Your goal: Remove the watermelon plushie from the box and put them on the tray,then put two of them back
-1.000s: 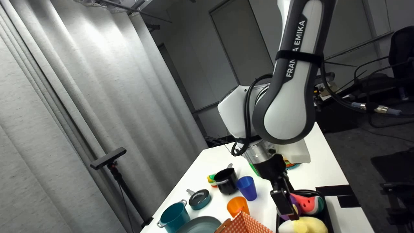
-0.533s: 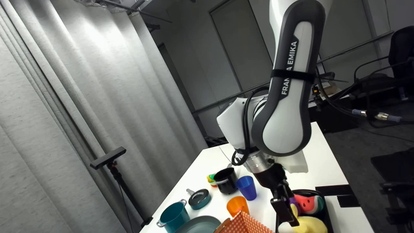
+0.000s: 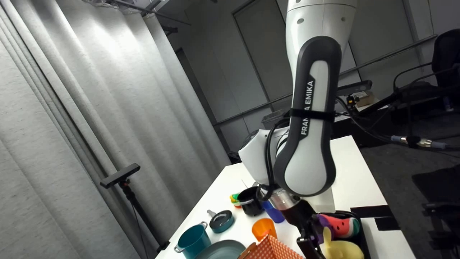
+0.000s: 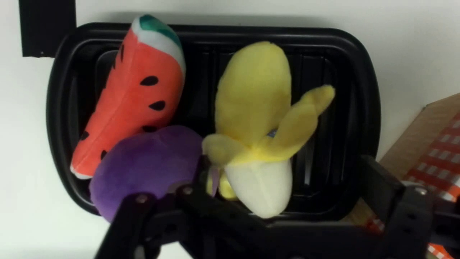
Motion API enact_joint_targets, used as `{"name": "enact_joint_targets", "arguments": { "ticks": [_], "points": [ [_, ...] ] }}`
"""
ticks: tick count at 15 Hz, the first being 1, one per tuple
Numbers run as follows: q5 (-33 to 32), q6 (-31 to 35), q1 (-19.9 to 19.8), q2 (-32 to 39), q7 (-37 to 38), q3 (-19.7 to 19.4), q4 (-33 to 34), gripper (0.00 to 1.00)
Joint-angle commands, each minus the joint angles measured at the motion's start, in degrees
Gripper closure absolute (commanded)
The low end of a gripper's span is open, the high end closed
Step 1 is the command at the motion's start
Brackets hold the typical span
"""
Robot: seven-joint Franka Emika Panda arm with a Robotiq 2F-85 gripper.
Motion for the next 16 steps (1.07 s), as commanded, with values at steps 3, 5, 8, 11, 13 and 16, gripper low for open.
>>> {"name": "enact_joint_targets", "arguments": {
  "ticks": [3, 5, 8, 11, 13, 16],
  "points": [
    [2.2, 1.1, 0.3, 4.4, 2.2, -0.2, 2.4, 0.00],
    [3.0, 1.0, 0.2, 4.4, 2.2, -0.2, 2.4, 0.00],
    [3.8, 1.0, 0.1, 4.6, 2.0, -0.1, 2.5, 0.29],
    [4.1, 1.2, 0.2, 4.3, 1.9, -0.1, 2.6, 0.45],
    [4.0, 1.3, 0.2, 4.2, 1.8, -0.1, 2.7, 0.59],
    [4.2, 1.3, 0.0, 4.2, 1.6, -0.2, 2.7, 0.85]
  ]
}}
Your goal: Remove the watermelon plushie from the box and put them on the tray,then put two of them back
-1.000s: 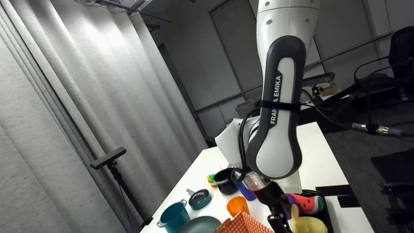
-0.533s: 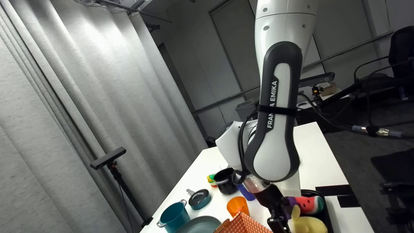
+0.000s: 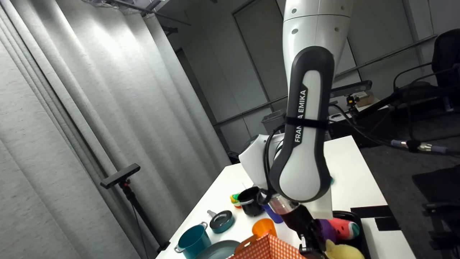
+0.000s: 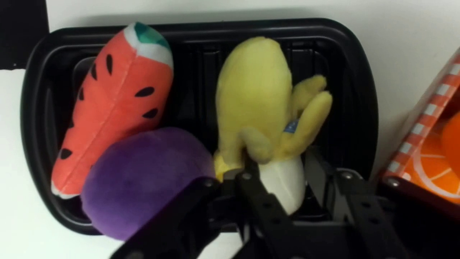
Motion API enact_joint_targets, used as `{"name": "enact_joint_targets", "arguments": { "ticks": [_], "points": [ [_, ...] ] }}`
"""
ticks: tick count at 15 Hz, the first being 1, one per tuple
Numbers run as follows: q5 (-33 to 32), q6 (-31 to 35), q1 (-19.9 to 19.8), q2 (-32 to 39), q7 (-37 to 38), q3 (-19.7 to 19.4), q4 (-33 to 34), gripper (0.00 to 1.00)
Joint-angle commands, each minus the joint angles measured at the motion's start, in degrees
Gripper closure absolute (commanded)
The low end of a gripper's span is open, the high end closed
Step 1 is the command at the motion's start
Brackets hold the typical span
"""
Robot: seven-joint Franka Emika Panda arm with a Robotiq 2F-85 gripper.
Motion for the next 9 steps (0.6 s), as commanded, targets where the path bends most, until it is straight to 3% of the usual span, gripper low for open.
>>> {"name": "enact_joint_targets", "arguments": {
  "ticks": [1, 3, 9],
  "points": [
    [0.9, 1.2, 0.1, 1.9, 1.0, -0.3, 1.2, 0.92],
    [1.0, 1.1, 0.1, 1.8, 1.1, -0.2, 1.4, 1.00],
    [0.0, -0.3, 0.8, 0.4, 3.1, -1.0, 1.6, 1.00]
  ]
}}
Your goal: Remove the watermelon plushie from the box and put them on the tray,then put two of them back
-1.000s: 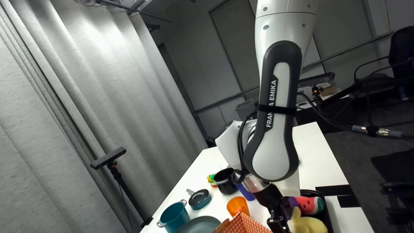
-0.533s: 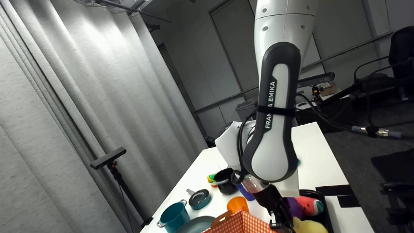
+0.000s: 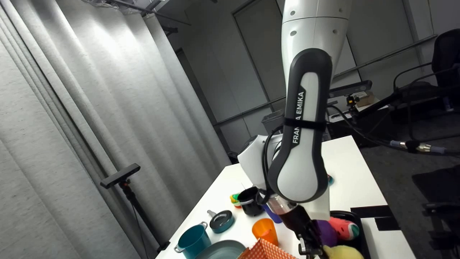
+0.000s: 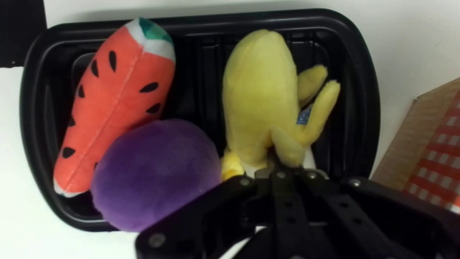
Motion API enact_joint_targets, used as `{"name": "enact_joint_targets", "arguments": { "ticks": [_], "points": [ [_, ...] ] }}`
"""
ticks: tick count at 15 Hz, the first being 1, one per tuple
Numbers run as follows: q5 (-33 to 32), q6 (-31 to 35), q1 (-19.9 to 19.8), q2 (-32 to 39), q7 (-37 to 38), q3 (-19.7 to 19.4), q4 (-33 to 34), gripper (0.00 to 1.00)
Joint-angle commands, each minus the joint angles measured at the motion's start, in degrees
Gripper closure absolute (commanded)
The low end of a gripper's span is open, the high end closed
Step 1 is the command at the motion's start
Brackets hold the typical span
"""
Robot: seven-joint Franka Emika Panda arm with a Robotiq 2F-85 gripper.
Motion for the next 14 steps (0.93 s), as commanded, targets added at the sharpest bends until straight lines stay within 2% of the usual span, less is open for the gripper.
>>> {"name": "enact_joint_targets", "arguments": {
  "ticks": [1, 6, 14],
  "points": [
    [-0.1, -0.6, 0.9, -1.0, 2.7, -1.0, 0.5, 1.00],
    [-3.6, -2.1, 2.7, -6.1, 7.6, -2.6, -0.8, 1.00],
    [-17.6, -7.6, 5.8, -13.4, 18.4, -2.8, 2.4, 1.00]
  ]
}}
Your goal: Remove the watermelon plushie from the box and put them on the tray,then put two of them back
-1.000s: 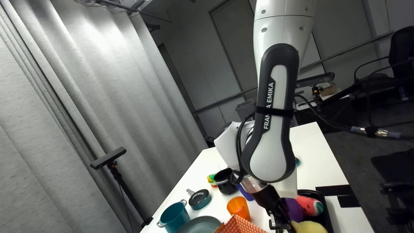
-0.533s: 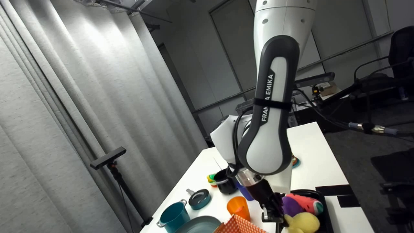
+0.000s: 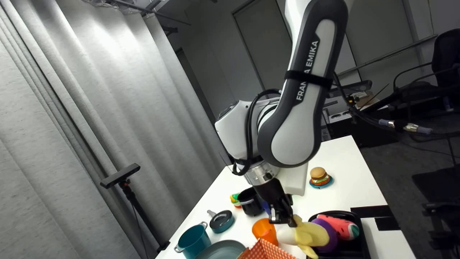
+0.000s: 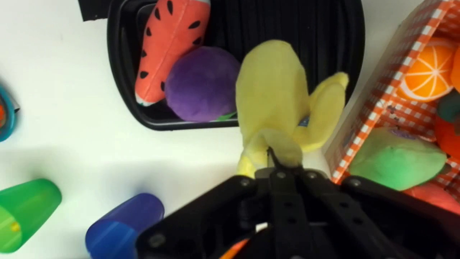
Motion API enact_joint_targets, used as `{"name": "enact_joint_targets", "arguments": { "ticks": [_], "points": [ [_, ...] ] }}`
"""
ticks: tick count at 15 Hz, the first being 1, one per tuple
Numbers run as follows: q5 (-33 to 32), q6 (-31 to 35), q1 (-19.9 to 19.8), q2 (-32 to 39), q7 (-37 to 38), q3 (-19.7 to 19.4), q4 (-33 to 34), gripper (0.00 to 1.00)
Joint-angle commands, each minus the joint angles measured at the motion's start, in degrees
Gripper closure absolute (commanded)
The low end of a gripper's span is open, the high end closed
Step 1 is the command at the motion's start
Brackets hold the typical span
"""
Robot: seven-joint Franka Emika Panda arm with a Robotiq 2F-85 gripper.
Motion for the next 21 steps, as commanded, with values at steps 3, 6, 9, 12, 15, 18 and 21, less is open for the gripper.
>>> {"name": "enact_joint_targets", "arguments": {
  "ticks": [3, 6, 9, 12, 15, 18, 21],
  "points": [
    [-10.9, -7.4, 2.9, -2.6, 6.9, 0.8, 5.2, 1.00],
    [-14.3, -10.7, 3.8, 0.0, 5.9, 2.1, 10.3, 1.00],
    [-16.8, -13.2, 4.8, 3.0, 4.8, 3.0, 15.6, 1.00],
    [-17.7, -14.4, 6.2, 6.1, 4.0, 3.7, 20.1, 1.00],
    [-16.7, -14.8, 7.6, 9.1, 3.0, 4.1, 23.3, 1.00],
    [-16.6, -14.7, 9.1, 11.0, 2.3, 4.1, 24.8, 1.00],
    [-16.2, -14.7, 9.8, 12.0, 1.6, 3.9, 24.8, 1.00]
  ]
}}
